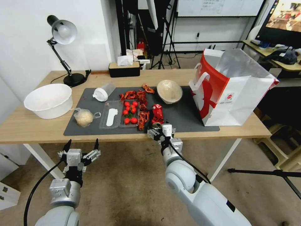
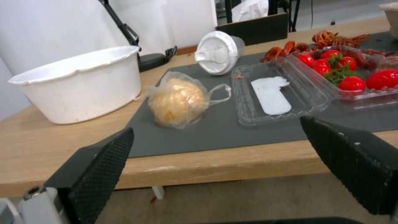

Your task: Pick up the trash from the table and place it into the takeout bag.

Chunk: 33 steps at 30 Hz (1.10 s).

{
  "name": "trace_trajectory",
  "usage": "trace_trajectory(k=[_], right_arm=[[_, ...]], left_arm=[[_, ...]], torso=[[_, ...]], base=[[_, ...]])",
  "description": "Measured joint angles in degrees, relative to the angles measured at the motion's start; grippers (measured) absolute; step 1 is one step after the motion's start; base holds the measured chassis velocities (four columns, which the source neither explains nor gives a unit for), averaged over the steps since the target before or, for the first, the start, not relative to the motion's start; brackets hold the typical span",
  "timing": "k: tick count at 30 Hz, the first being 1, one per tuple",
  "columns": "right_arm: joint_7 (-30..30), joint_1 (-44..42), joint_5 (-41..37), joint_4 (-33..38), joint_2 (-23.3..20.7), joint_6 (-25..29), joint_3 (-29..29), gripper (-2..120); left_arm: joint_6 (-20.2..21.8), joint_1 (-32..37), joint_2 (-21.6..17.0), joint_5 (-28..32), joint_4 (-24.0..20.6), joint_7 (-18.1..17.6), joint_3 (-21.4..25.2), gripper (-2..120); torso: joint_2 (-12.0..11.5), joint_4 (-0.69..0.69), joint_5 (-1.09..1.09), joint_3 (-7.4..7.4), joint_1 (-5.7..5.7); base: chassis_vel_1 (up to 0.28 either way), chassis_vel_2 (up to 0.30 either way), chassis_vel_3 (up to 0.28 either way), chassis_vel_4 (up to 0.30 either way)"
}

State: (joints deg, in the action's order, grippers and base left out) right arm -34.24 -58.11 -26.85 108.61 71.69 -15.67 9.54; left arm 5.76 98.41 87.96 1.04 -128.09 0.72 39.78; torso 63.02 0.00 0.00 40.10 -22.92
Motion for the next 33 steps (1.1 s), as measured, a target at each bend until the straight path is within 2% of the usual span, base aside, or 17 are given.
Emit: trace_trajectory(k=[1,2,4,6,13,19,21,22,24,25,27,28,31,33], right_arm=[[0.0,0.0,0.0,-0.1,0.1,0.0,0.0,71],[0.0,0.1,0.1,-0.3,0.2,0.0,0.1,63],[0.0,0.1,0.1,-0.3,0.2,-0.1,0.1,61],[0.0,0.0,0.1,-0.4,0.4,-0.1,0.2,53],[-0.2,-1.3,0.5,0.6,0.5,-0.1,-0.4,53],[2.0,-3.8,0.5,7.1,-0.9,0.7,-3.4,53],[5.0,-4.9,-0.2,12.1,-2.7,2.2,-6.5,53],[5.0,-4.9,-0.2,12.1,-2.7,2.2,-6.5,53],[8.1,-5.2,-2.3,16.7,-4.8,3.5,-11.1,53],[8.1,-5.2,-2.3,16.7,-4.8,3.5,-11.1,53],[9.4,-3.5,-5.4,20.4,-7.5,3.9,-15.8,53],[9.4,-3.5,-5.4,20.4,-7.5,3.9,-15.8,53],[9.2,0.1,-9.7,23.1,-11.0,3.5,-22.5,53],[8.9,1.3,-11.4,23.4,-12.1,3.0,-24.9,53]], left_arm=[[0.0,0.0,0.0,0.0,0.0,0.0,0.0,100],[-0.1,-0.1,0.0,0.0,0.2,0.0,0.0,100],[-0.1,-0.1,0.0,0.0,0.2,0.0,0.0,100],[-0.2,-0.1,-0.1,0.0,0.4,0.0,0.0,100],[-0.2,-0.4,-0.3,0.1,0.7,0.0,-0.1,100],[-0.2,-0.4,-0.2,0.1,0.7,0.0,-0.2,100],[-0.2,-0.5,-0.2,0.0,0.7,0.0,-0.3,100],[-0.2,-0.5,-0.2,0.0,0.7,0.0,-0.3,100],[-0.2,-0.5,-0.1,-0.2,0.7,0.0,-0.5,100],[-0.2,-0.5,-0.1,-0.2,0.7,0.0,-0.5,100],[-0.2,-0.5,0.1,-0.7,0.7,0.1,-0.8,100],[-0.2,-0.5,0.1,-0.7,0.7,0.1,-0.8,100],[-0.2,-0.4,0.4,-1.3,0.5,0.1,-1.2,100],[-0.2,-0.3,0.4,-1.5,0.4,0.1,-1.3,100]], torso=[[0.0,0.0,0.0,0.0,0.0],[0.0,0.0,0.0,0.0,0.0],[0.0,0.0,0.0,0.0,0.0],[0.0,0.0,0.0,0.0,0.0],[0.0,0.0,0.0,0.0,0.0],[0.0,0.0,0.01,0.0,0.0],[0.0,0.0,0.01,0.0,0.0],[0.0,0.0,0.01,0.0,0.0],[0.0,0.0,0.0,0.0,0.0],[0.0,0.0,0.0,0.0,0.0],[0.0,0.0,0.02,0.0,0.0],[0.0,0.0,0.02,0.0,0.0],[0.0,0.0,0.02,0.0,0.0],[0.0,0.0,0.02,0.0,0.0]], base=[[0.0,0.0,0.0,0.0],[0.0,0.0,0.0,0.0],[0.0,0.0,0.0,0.0],[0.0,0.0,0.0,0.0],[0.0,0.0,0.0,0.0],[0.0,0.0,0.0,0.0],[0.0,0.0,0.0,0.0],[0.0,0.0,0.0,0.0],[0.0,0.0,0.0,0.0],[0.0,0.0,0.0,0.0],[0.0,0.0,0.0,0.0],[0.0,0.0,0.0,0.0],[0.0,0.0,0.0,0.0],[0.0,0.0,0.0,0.0]])
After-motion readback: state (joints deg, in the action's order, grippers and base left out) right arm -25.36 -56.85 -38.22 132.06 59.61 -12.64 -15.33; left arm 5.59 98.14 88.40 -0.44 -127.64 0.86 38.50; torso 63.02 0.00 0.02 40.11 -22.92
